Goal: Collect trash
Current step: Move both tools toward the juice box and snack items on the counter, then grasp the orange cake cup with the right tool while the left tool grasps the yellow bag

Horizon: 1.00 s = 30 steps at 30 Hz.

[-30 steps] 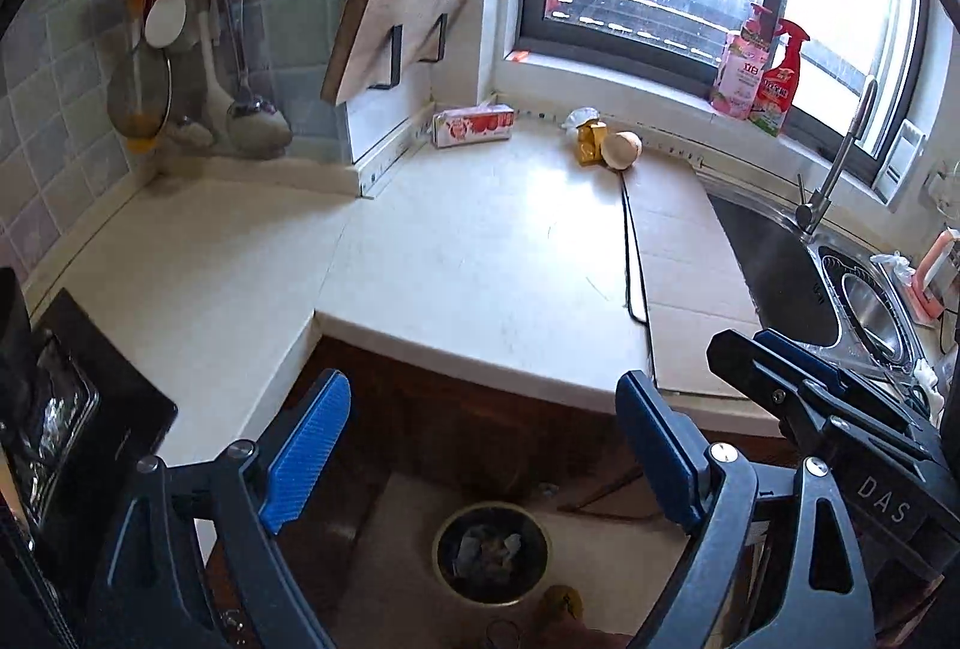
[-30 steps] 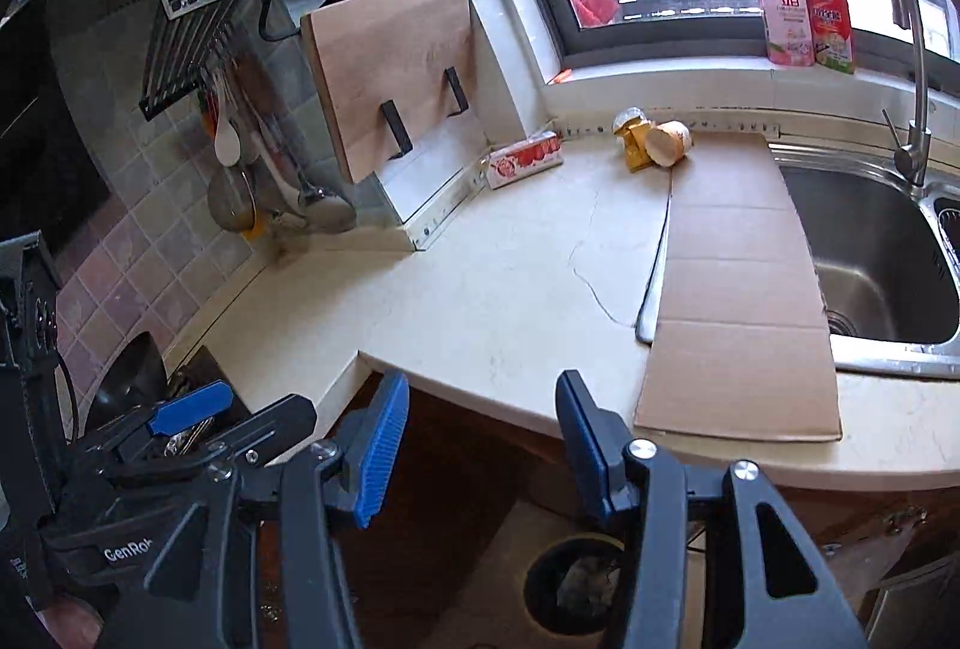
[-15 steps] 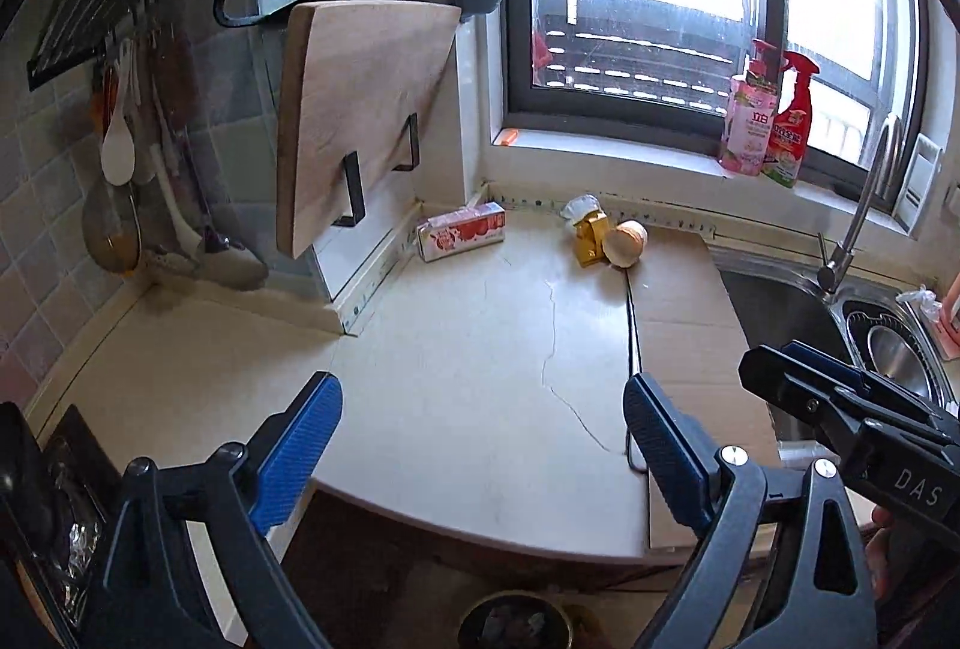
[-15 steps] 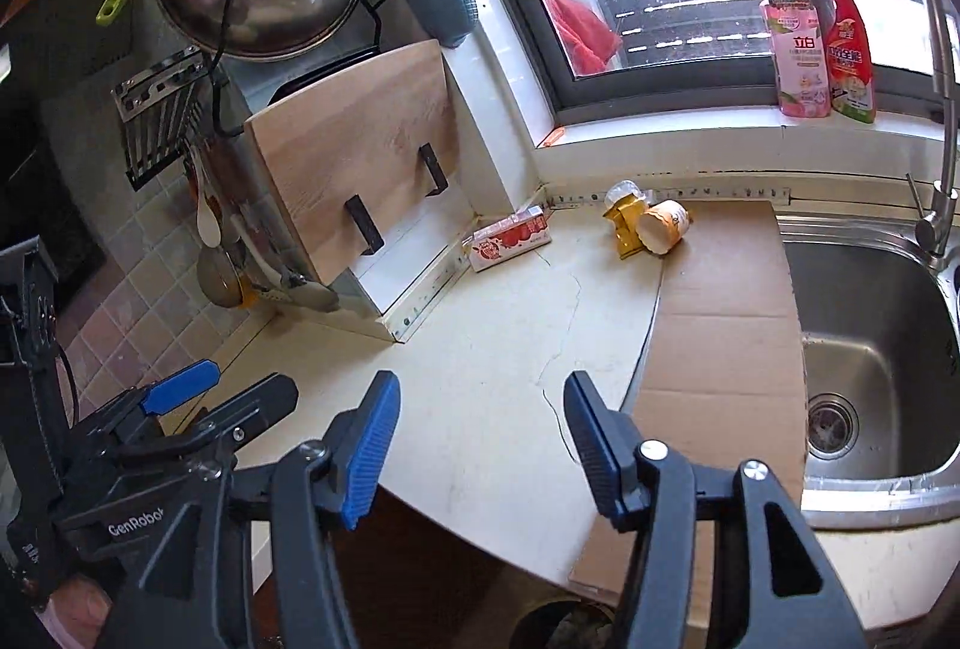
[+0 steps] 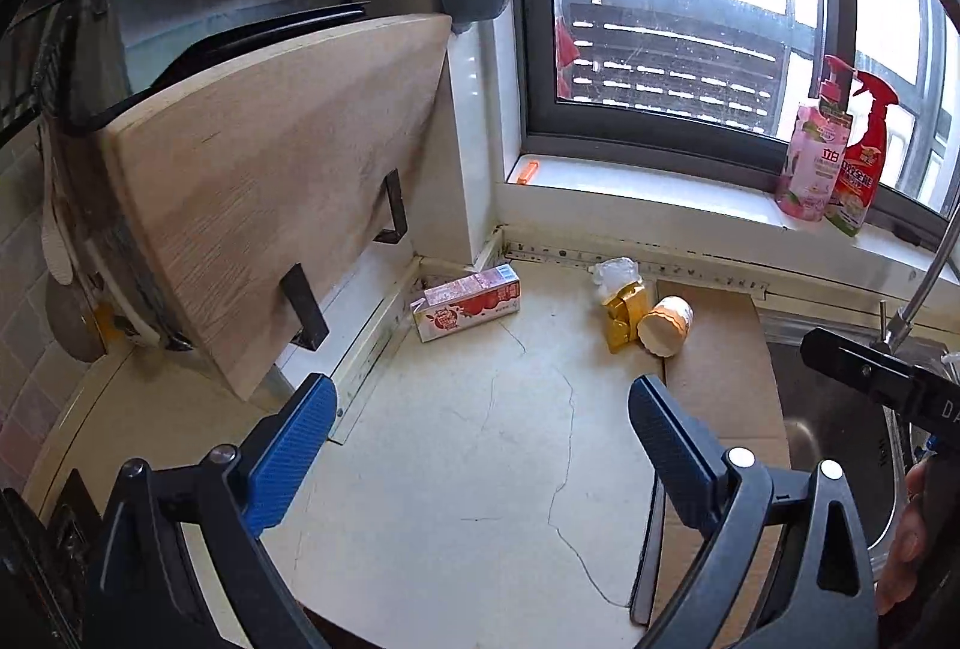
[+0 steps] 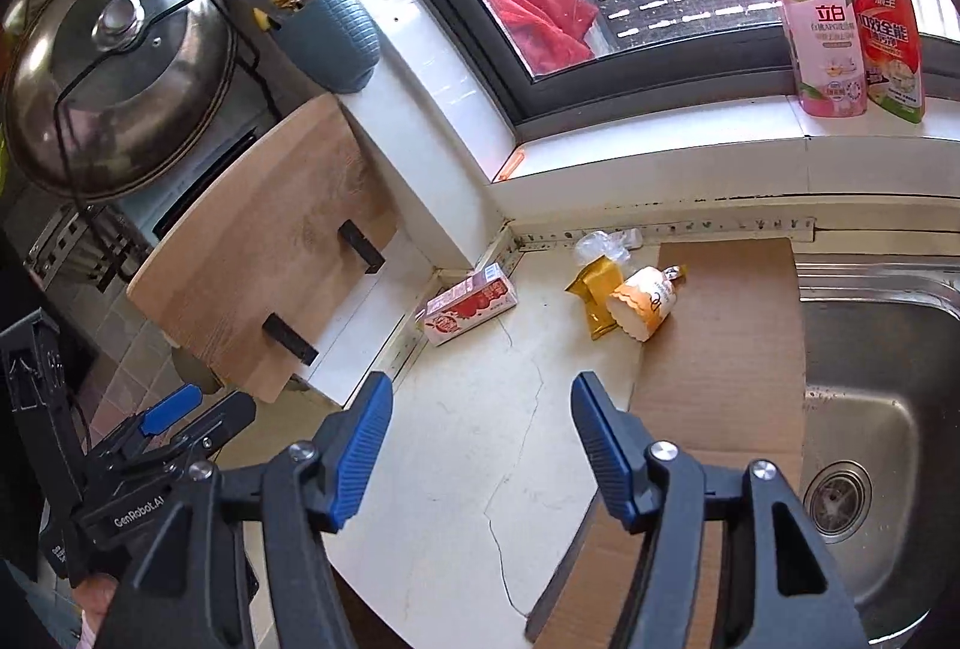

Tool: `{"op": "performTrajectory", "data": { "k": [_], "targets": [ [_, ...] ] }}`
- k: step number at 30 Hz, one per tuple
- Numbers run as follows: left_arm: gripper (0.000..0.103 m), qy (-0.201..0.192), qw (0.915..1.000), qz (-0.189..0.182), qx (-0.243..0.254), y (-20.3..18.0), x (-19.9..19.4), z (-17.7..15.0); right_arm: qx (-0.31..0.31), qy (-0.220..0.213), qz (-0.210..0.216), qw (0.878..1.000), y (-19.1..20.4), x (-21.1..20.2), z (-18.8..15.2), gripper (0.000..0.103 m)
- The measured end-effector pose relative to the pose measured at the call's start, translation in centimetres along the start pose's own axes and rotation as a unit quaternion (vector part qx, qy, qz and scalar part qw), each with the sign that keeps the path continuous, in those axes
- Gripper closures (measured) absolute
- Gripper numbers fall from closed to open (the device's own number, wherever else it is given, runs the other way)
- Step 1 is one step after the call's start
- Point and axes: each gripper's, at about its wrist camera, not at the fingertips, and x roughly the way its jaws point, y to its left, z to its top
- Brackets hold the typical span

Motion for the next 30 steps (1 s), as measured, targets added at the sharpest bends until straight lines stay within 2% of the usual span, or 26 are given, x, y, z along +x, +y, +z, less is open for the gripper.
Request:
{"op": "performTrajectory", "data": {
  "k": [4,8,13,18,22,30],
  "targets": [
    [0.006,0.017,0.9998,-0.009,0.003,-1.4,3.6,2.5,0.028,0.008,-0.006,1.000,-2.3,1.9,2.5,0.039],
    [0.006,0.027,0.9993,-0.018,0.020,-3.4,7.5,4.6,0.051,0.022,-0.032,0.998,-4.7,4.7,4.3,0.038],
    [0.006,0.055,0.9960,-0.047,0.052,-6.3,13.7,6.5,0.097,0.054,-0.046,0.993,-8.5,9.2,5.6,0.038],
    [0.006,0.067,0.9909,-0.071,0.092,-9.0,19.0,6.8,0.130,0.073,-0.063,0.987,-11.7,13.5,5.8,0.038],
    [0.006,0.081,0.9862,-0.090,0.113,-10.3,22.5,6.6,0.168,0.087,-0.062,0.980,-13.9,16.4,5.8,0.038],
    [0.006,0.111,0.9771,-0.120,0.136,-12.0,28.0,6.0,0.228,0.116,-0.036,0.966,-16.6,20.4,4.9,0.038]
  ]
}}
